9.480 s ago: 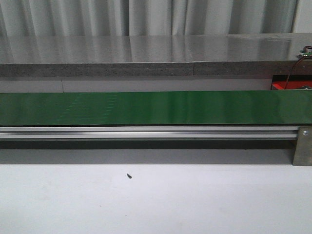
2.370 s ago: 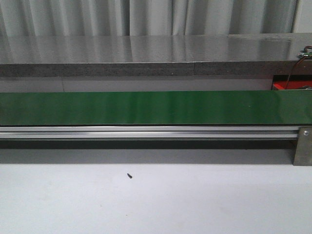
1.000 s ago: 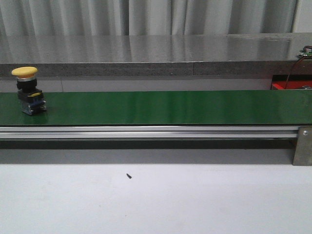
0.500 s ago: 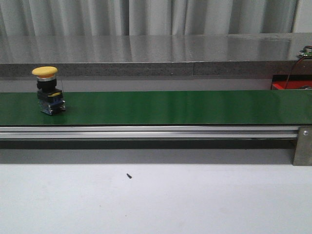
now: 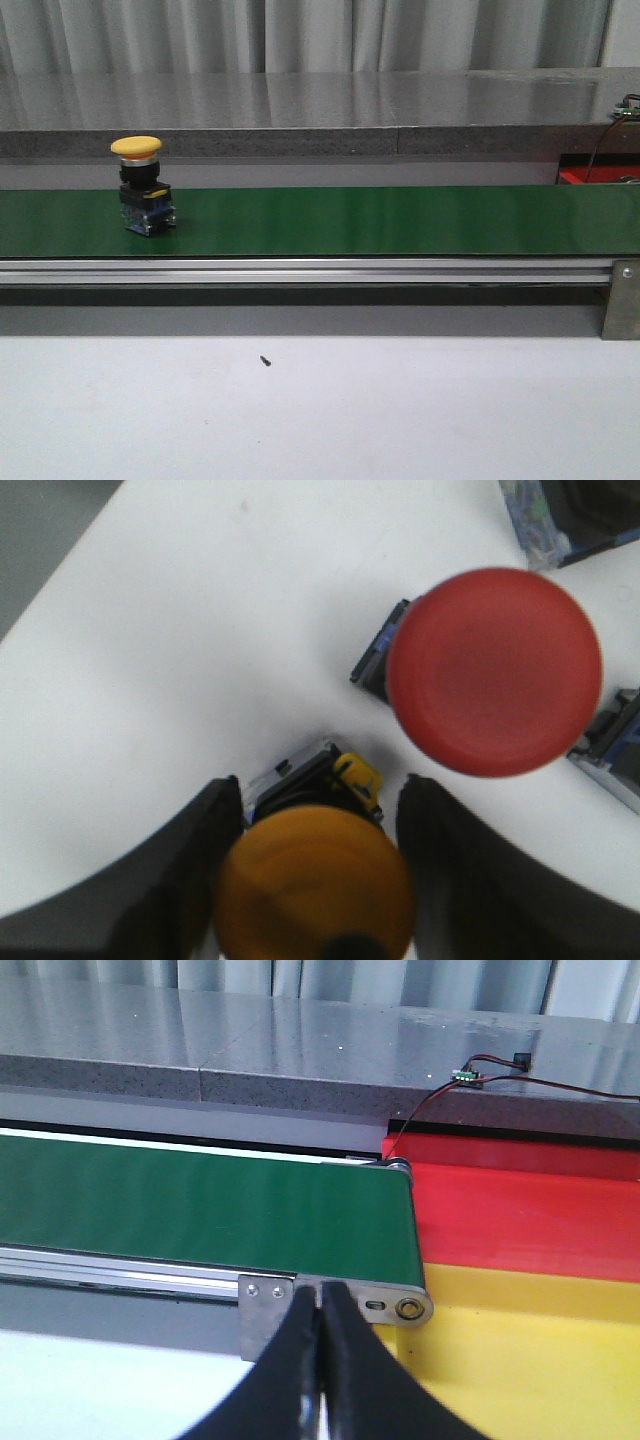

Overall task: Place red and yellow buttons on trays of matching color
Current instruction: 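Grasp a second yellow button with the left gripper and lift it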

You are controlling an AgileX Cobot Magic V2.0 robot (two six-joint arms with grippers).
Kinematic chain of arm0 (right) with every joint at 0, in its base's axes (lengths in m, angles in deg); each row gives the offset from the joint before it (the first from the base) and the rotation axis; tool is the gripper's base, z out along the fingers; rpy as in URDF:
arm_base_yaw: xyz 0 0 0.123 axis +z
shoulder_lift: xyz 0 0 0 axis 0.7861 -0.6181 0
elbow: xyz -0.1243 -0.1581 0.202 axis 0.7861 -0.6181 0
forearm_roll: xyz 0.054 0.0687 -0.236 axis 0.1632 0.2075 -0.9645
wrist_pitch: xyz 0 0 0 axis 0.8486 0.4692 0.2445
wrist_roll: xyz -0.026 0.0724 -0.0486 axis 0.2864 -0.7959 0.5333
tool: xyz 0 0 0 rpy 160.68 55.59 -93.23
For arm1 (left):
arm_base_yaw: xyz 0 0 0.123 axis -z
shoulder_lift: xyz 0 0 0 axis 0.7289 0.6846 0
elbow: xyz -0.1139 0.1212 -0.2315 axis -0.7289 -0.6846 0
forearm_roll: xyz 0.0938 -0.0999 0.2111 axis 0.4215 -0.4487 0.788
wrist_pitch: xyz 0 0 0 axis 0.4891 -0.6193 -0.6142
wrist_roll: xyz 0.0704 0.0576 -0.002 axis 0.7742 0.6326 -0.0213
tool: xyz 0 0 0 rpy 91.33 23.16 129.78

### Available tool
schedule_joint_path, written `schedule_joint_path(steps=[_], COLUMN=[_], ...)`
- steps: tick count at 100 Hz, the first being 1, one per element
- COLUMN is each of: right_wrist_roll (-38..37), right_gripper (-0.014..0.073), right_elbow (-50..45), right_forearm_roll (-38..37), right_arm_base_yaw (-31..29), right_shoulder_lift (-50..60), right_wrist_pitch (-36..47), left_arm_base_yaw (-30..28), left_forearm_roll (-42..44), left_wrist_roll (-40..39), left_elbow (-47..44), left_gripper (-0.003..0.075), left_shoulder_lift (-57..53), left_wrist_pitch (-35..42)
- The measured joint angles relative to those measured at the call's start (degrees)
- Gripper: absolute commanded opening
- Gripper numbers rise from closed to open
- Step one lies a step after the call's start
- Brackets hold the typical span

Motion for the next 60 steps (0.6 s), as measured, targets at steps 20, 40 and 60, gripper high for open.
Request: schedule_joint_path(steps=[20, 40, 60], right_wrist_roll=[0.0, 0.0, 0.0], right_gripper=[-0.0067, -0.0067, -0.0067], right_elbow=[0.0, 0.0, 0.0], right_forearm_roll=[0.0, 0.0, 0.0], right_arm_base_yaw=[0.0, 0.0, 0.0], right_shoulder_lift=[0.0, 0.0, 0.0], right_wrist_pitch=[0.0, 0.0, 0.0], left_arm_base_yaw=[0.0, 0.55, 5.4], left_forearm_roll=[0.0, -0.95, -4.72], left_wrist_roll=[0.0, 0.0, 2.79], left_elbow=[0.0, 0.0, 0.0], left_gripper=[0.0118, 0.0104, 0.0104], left_shoulder_lift=[-2.09, -9.81, -18.13], left_wrist_pitch=[-0.5, -4.19, -7.2])
